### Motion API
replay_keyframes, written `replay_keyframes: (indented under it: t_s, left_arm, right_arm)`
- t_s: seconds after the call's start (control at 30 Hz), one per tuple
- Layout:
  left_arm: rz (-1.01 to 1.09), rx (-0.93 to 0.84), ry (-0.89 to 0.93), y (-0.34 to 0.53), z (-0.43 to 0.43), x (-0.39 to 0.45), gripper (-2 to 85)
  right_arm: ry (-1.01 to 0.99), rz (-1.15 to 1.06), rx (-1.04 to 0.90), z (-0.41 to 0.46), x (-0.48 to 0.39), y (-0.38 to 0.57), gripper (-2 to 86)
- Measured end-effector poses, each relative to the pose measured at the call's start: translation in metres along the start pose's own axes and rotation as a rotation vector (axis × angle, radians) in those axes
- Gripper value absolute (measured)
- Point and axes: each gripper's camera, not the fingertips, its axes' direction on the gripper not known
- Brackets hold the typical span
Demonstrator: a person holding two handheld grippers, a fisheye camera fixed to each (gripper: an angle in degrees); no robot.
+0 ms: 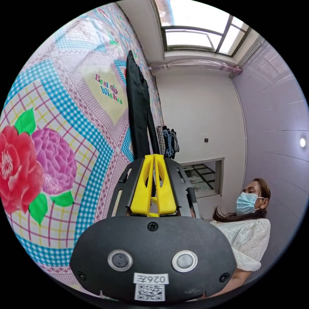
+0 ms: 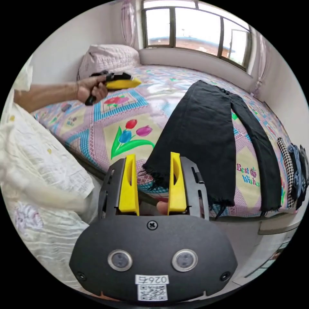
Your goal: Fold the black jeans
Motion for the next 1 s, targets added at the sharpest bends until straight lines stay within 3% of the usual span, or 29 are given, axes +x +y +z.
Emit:
replay_keyframes:
  t_s: [0.1, 0.23, 0.3, 0.4, 0.63, 0.83, 1.0]
  left_arm:
    - [-0.004, -0.007, -0.036, -0.028, 0.004, -0.005, -1.0]
    - [-0.019, 0.009, -0.027, -0.068, 0.008, -0.007, -1.0]
    - [-0.005, 0.003, -0.061, -0.085, 0.014, -0.004, -0.9]
    - [-0.005, 0.022, -0.123, -0.113, 0.031, -0.002, -0.9]
    - [-0.042, 0.104, -0.252, -0.191, 0.099, -0.002, 2.6]
    - [-0.101, 0.222, -0.179, -0.242, 0.137, 0.008, 10.4]
    - [-0.149, 0.201, -0.183, -0.286, 0.167, 0.022, 14.1]
  right_arm:
    - [0.108, 0.005, -0.095, 0.030, -0.020, 0.009, 10.2]
    - [0.109, 0.173, -0.037, 0.036, -0.017, 0.028, 6.7]
    - [0.258, 0.233, -0.023, 0.039, -0.017, 0.039, 0.0]
    - [0.154, 0.271, -0.109, 0.037, -0.004, 0.036, -1.3]
    - [0.099, 0.261, 0.057, -0.030, 0.027, 0.058, -1.5]
    - [0.133, 0.202, 0.181, -0.098, 0.048, 0.063, -1.5]
    - [0.169, 0.138, 0.186, -0.127, 0.054, 0.056, -1.5]
